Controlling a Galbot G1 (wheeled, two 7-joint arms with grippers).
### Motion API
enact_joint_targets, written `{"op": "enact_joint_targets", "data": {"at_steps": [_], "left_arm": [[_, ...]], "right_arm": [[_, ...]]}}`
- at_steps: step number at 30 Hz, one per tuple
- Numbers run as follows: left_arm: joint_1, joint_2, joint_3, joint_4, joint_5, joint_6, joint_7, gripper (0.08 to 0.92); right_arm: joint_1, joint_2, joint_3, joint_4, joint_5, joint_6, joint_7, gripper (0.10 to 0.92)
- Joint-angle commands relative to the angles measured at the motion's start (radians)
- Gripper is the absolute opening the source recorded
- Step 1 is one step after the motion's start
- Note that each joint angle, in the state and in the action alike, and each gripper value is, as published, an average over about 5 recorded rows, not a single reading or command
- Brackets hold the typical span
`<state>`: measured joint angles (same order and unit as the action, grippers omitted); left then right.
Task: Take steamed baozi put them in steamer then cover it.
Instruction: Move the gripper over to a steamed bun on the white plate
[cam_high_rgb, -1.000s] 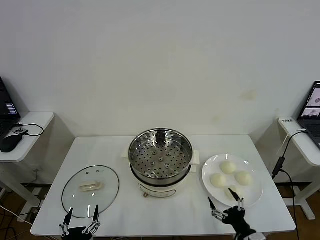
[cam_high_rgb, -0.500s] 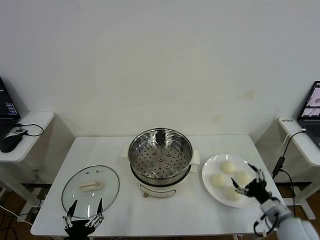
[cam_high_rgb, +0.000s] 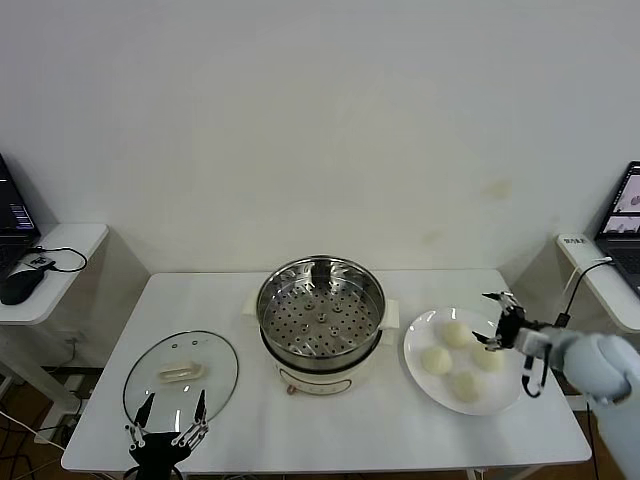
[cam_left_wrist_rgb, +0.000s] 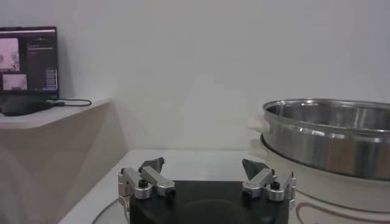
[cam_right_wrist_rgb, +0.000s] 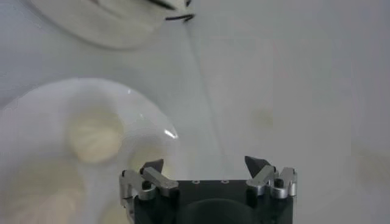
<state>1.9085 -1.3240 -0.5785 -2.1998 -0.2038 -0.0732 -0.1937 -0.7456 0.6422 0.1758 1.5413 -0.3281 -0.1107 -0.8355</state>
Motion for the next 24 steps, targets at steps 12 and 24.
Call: {"op": "enact_joint_targets", "data": {"at_steps": [12,24], "left_arm": [[-0.031,0.005,-0.03,-0.003,-0.013,0.029,0.004,0.823],[-0.035,0.011,-0.041,-0.004,-0.015,0.031,0.007,0.823]], "right_arm": [[0.573,0.011,-0.624,-0.352,0.007,0.081,-0.255,0.823],[0.534,0.115,-0.636,-0.416,-0.038,0.074,-0.209,0.823]]}}
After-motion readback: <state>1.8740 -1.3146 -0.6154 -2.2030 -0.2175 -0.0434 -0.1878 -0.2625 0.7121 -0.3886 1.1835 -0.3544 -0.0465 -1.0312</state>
